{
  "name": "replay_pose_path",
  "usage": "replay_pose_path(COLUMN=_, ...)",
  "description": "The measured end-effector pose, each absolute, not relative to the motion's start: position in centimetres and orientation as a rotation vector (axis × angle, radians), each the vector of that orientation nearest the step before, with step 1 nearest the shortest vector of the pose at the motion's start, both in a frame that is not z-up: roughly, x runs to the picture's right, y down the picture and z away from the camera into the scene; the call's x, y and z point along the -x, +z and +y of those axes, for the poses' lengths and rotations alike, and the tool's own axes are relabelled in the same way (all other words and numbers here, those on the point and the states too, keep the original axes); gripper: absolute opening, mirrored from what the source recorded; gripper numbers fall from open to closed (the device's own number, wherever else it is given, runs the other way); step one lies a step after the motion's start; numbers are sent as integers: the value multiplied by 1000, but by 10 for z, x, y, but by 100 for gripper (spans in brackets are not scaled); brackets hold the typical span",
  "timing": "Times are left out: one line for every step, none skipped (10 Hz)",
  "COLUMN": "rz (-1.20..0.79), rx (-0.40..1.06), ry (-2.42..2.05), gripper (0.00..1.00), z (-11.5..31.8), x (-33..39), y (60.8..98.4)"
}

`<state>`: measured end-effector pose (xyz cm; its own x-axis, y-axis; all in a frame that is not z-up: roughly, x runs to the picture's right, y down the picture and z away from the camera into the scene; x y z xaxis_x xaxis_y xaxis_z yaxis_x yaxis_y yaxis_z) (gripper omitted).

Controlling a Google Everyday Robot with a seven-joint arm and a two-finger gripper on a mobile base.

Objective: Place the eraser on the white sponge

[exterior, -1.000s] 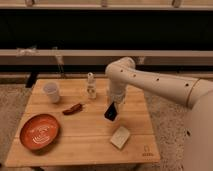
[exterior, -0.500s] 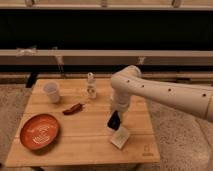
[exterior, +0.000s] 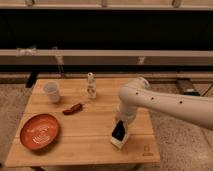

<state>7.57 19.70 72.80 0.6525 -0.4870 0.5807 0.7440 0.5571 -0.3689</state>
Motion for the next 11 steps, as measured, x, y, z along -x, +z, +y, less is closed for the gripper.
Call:
replay_pose_path(rz=-446, rx=632, ry=-767, gripper=0, z=214, x=-68, y=729)
replay_pose_path(rz=-448, rx=631, ry=-771, gripper=0, z=223, x=-66, y=732)
replay_pose_path(rz=-447, rx=627, ry=-775, gripper=0, z=226, x=-65, y=734)
replay_pose_path(rz=-444, rx=623, ry=-779, gripper=0, z=232, x=-63, y=736)
replay_pose_path(rz=-442, rx=619, ry=-783, gripper=0, z=235, x=-62, y=739)
replay_pose_path(rz=-439, rx=616, ry=-787, gripper=0, z=236, x=-60, y=742)
replay_pose_path(rz=-437, rx=612, ry=-792, gripper=0, z=236, x=-57, y=745)
replay_pose_path(rz=-431, rx=610, ry=-790, gripper=0, z=235, x=-59, y=751)
replay_pose_path(rz=-429, rx=611, ry=-788, gripper=0, z=234, x=-60, y=755)
replay_pose_path(rz=-428, rx=609, ry=-792, gripper=0, z=232, x=-60, y=759)
replay_pose_path(rz=-425, rx=606, ry=-792, gripper=1, z=229, x=-62, y=764)
